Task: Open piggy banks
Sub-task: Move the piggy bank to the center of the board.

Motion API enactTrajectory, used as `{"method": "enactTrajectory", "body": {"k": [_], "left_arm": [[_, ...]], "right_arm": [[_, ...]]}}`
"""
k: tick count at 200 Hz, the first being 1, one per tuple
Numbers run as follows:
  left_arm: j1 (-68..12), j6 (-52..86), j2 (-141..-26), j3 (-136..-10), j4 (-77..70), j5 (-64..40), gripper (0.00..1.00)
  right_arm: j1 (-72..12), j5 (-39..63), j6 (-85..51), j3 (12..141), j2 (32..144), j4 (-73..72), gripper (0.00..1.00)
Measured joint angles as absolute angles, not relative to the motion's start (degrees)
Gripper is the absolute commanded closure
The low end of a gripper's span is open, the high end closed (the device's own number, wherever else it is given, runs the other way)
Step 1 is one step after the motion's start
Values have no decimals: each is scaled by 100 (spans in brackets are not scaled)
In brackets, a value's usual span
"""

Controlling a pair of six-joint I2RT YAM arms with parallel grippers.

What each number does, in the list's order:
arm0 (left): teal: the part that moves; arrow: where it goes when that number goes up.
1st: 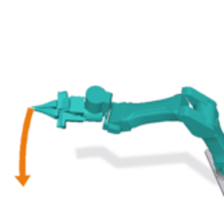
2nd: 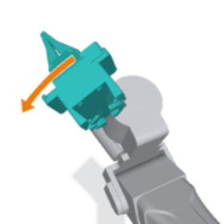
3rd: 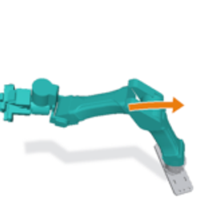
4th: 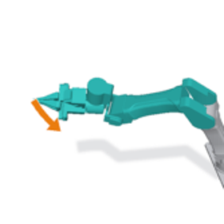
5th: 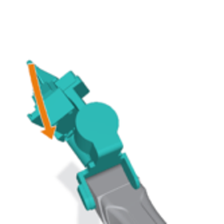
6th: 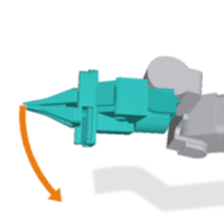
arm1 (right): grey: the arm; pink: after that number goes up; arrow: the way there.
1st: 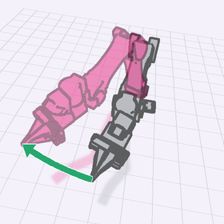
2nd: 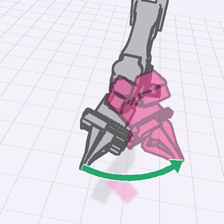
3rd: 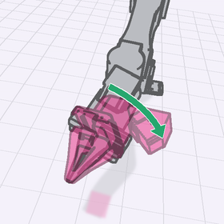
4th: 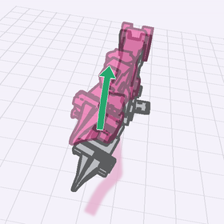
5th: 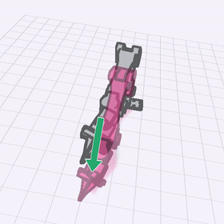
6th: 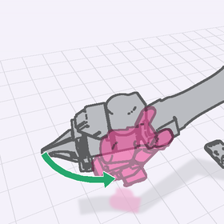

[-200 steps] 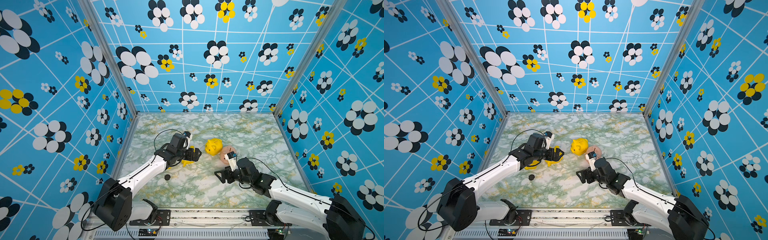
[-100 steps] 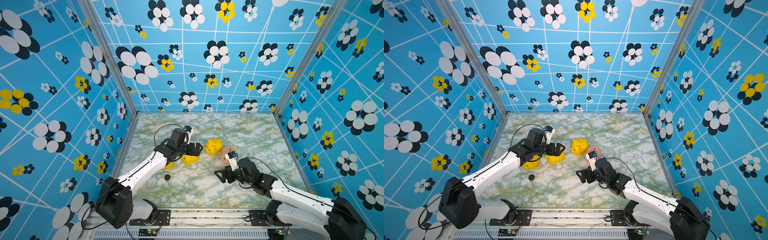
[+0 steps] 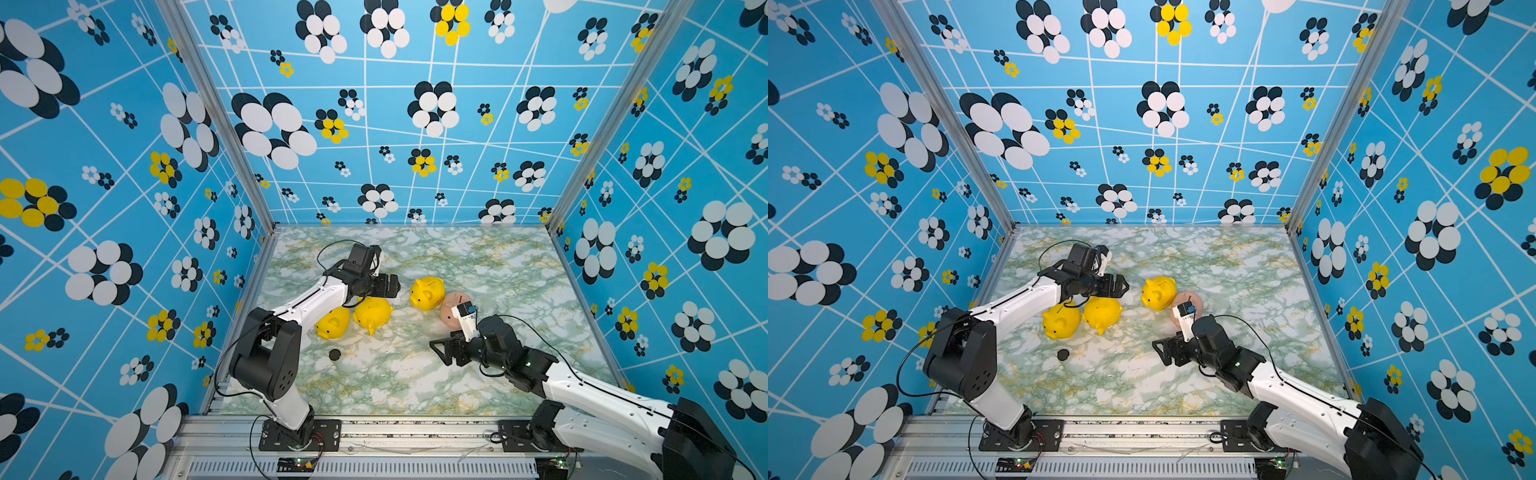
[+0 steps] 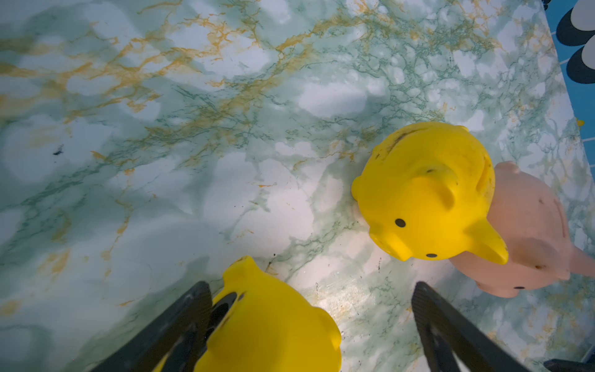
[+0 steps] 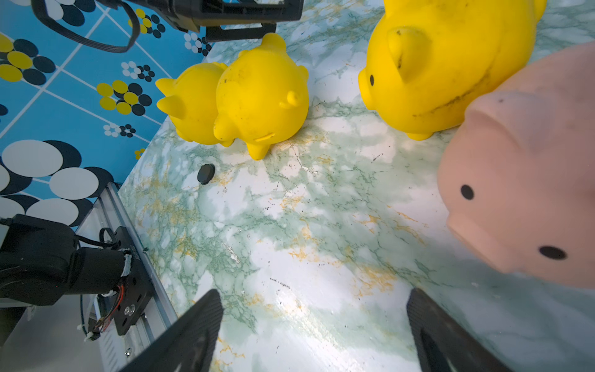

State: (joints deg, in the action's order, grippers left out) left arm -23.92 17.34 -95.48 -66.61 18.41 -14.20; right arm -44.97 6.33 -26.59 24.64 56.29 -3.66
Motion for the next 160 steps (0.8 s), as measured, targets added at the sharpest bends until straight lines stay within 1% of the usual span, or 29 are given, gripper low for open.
{"method": "enactTrajectory", "body": {"k": [46, 103, 134, 160], "left_arm": [[-2591, 1737, -9421, -6563, 1914, -1503, 1], [-3118, 1780, -8899, -6316, 2080, -1455, 1], [-3026, 1772, -8685, -6388, 2279, -1455, 1], [-2797, 1682, -8661, -6545, 2331, -1457, 1]], "right_arm": [[-4497, 613, -2659, 2464, 5570, -362, 7], [-4497, 683, -2657, 2523, 5800, -362, 8], [-4541, 729, -2740, 2657, 6086, -375, 11], [-4729, 742, -2834, 2864, 6436, -478, 11]]}}
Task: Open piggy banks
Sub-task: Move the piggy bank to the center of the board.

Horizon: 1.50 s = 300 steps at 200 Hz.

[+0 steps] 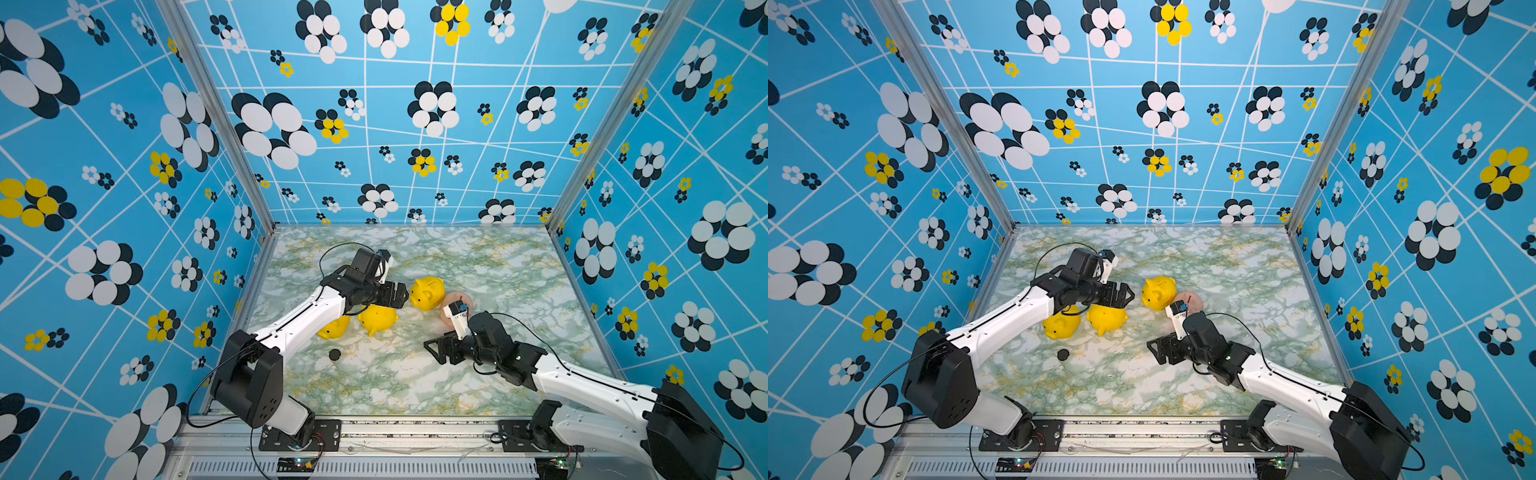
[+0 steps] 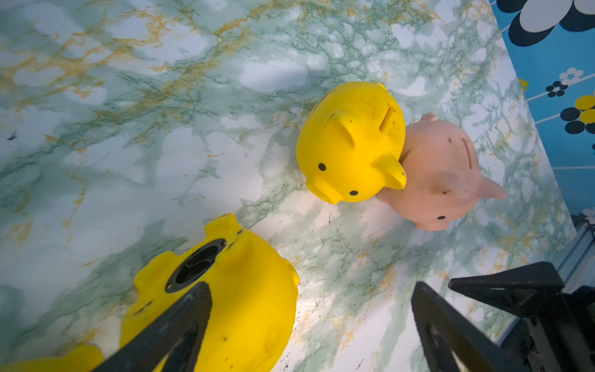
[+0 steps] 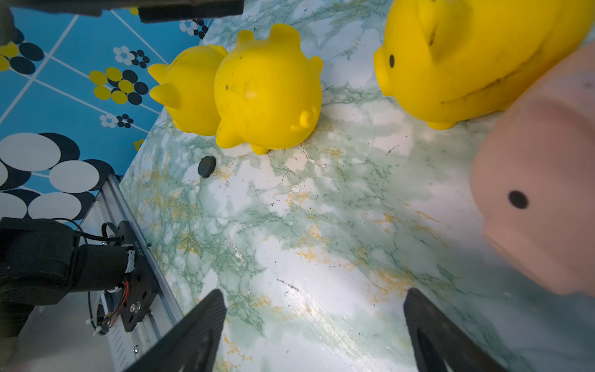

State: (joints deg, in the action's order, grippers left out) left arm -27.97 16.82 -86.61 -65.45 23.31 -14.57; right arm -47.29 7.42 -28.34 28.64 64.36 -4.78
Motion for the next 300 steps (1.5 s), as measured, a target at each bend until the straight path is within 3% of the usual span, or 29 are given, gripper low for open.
{"method": "enactTrajectory", "body": {"k": [71, 104, 148, 201, 252, 276, 300], "left_arm": [[-1828, 1619, -9714, -7124, 2257, -1691, 1], [-1697, 1577, -10363, -7354, 2233, -2036, 1], [-1699, 1592, -10361, -7271, 2204, -2543, 0], [-2049, 1848, -9872, -7076, 2526, -2941, 1], [-4635, 2344, -7570, -7328, 3157, -2786, 1], [-4300, 2405, -6827, -7360, 3347, -2626, 1], [-3839, 2399, -6932, -7277, 3459, -2458, 1]], "right_arm": [[-5063, 740, -2980, 3105, 6995, -711, 12], [-5063, 652, -3068, 3103, 6967, -705, 12], [-5089, 349, -3114, 3103, 6622, -569, 11], [-5089, -40, -3109, 3103, 6224, -130, 10], [-4766, -878, -3133, 2945, 4713, 897, 6], [-4630, -1068, -3127, 2882, 4202, 1299, 6], [-4628, -1076, -3105, 2873, 4204, 1535, 7]]}}
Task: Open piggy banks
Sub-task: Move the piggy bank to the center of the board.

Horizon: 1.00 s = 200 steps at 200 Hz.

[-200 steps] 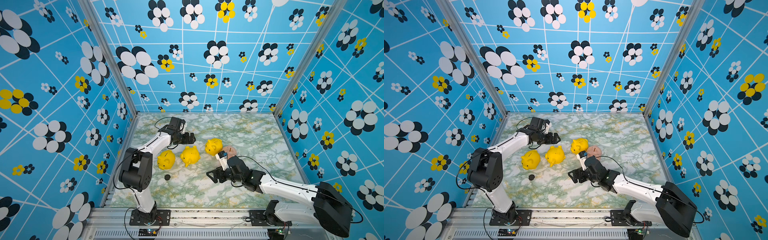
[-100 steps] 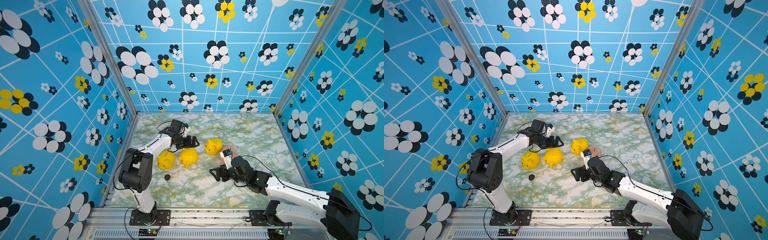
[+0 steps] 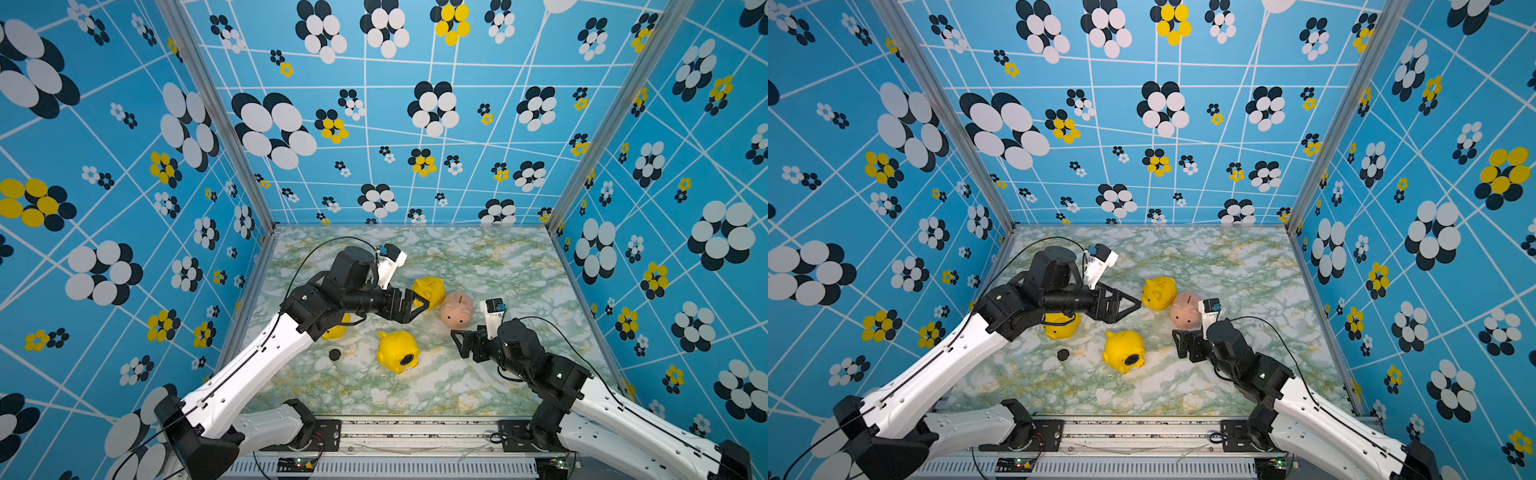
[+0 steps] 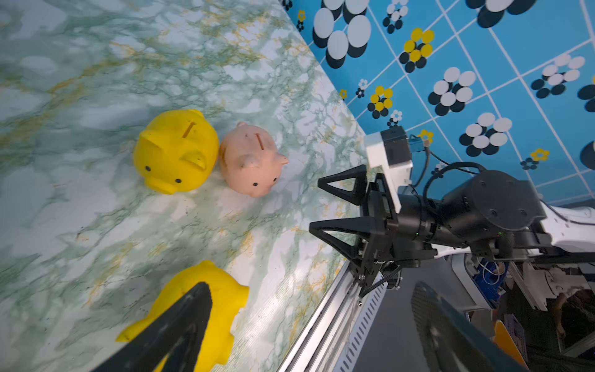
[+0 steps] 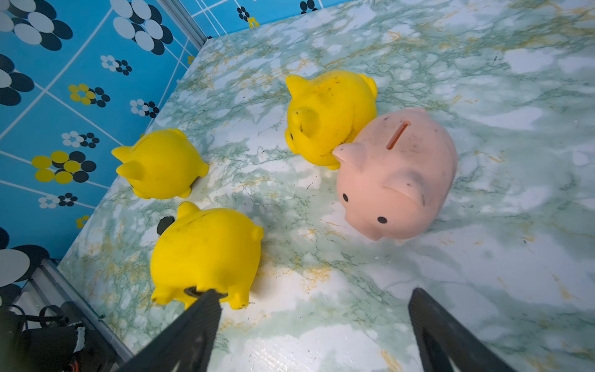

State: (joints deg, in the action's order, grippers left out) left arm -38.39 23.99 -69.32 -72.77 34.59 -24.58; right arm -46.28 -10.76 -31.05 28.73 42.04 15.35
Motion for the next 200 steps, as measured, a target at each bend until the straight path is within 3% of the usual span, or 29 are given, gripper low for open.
{"method": "enactTrajectory", "body": {"k": [48, 86, 147, 200], "left_arm": [[-3734, 2335, -7474, -6372, 3371, -2167, 1], [-3734, 2543, -7494, -5159, 2792, -2025, 1], [-3706, 2904, -7489, -4211, 1688, -2152, 1], [-3640, 3332, -6847, -3562, 1549, -2053, 1]], "right_arm": [[-4759, 36, -2952, 2825, 4880, 1411, 11], [-5964, 698, -2779, 2596, 5465, 1020, 10], [-7059, 207, -2934, 2351, 6508, -499, 10], [-7185, -567, -3450, 2362, 7511, -1581, 11]]}}
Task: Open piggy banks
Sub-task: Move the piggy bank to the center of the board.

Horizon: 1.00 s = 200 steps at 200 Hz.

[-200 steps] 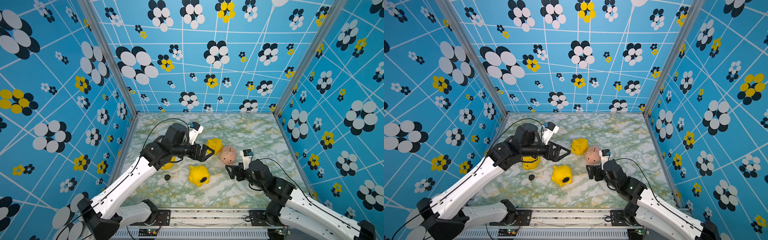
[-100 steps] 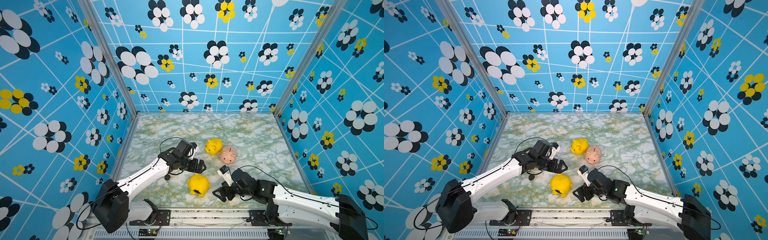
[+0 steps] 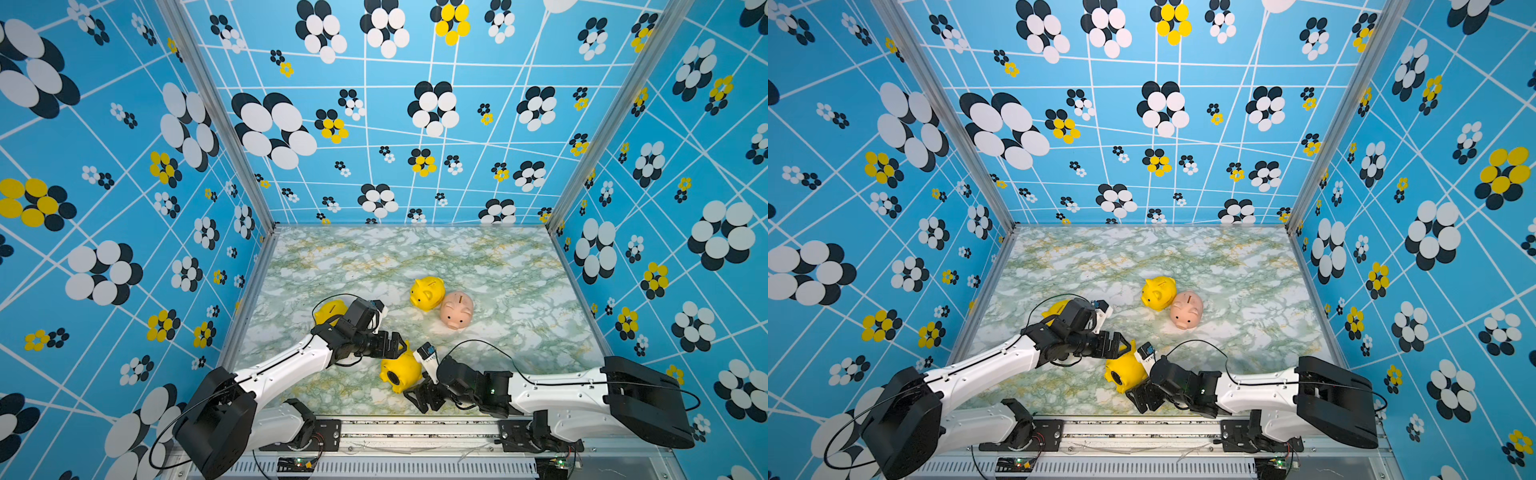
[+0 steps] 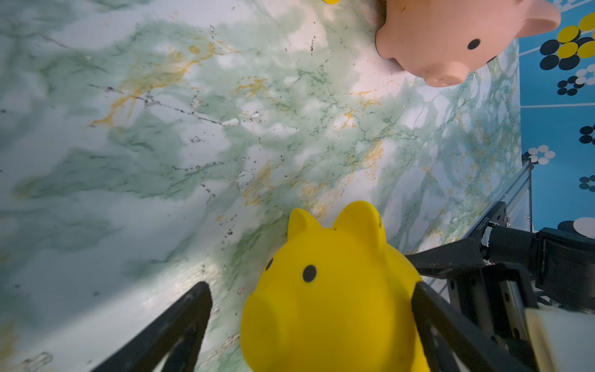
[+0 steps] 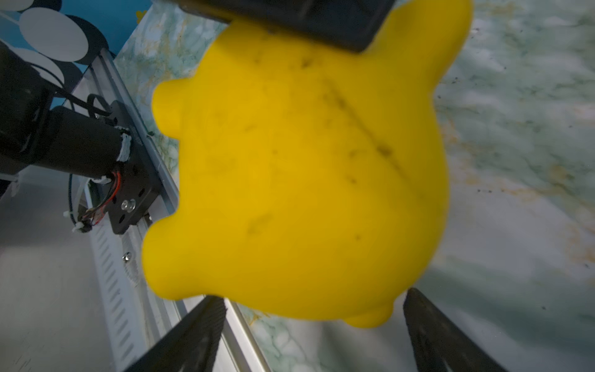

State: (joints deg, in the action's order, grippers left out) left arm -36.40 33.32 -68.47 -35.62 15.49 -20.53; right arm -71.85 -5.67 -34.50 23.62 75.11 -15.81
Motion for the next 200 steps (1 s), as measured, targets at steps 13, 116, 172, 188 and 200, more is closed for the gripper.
{"method": "enactTrajectory", "body": {"k": [13, 116, 172, 188, 200], "left_arm": [[-3559, 3393, -6565, -3538, 1632, -1964, 1], [-3301, 2681, -6423, -4327, 1992, -2014, 1], [-3358, 2390, -7070, -4287, 1330, -2224, 1], [-3417, 2344, -7083, -4145, 998, -2255, 1], [-3430, 2327, -7118, -4027, 792, -2305, 1]], "right_arm": [[-7183, -816, -3566, 2362, 7472, -1577, 11], [-6394, -1278, -3505, 2421, 6910, -683, 10], [-6392, -945, -3479, 2344, 6558, -412, 10], [-6392, -773, -3479, 2316, 6582, -405, 11], [-6392, -633, -3479, 2311, 6661, -449, 11]]}}
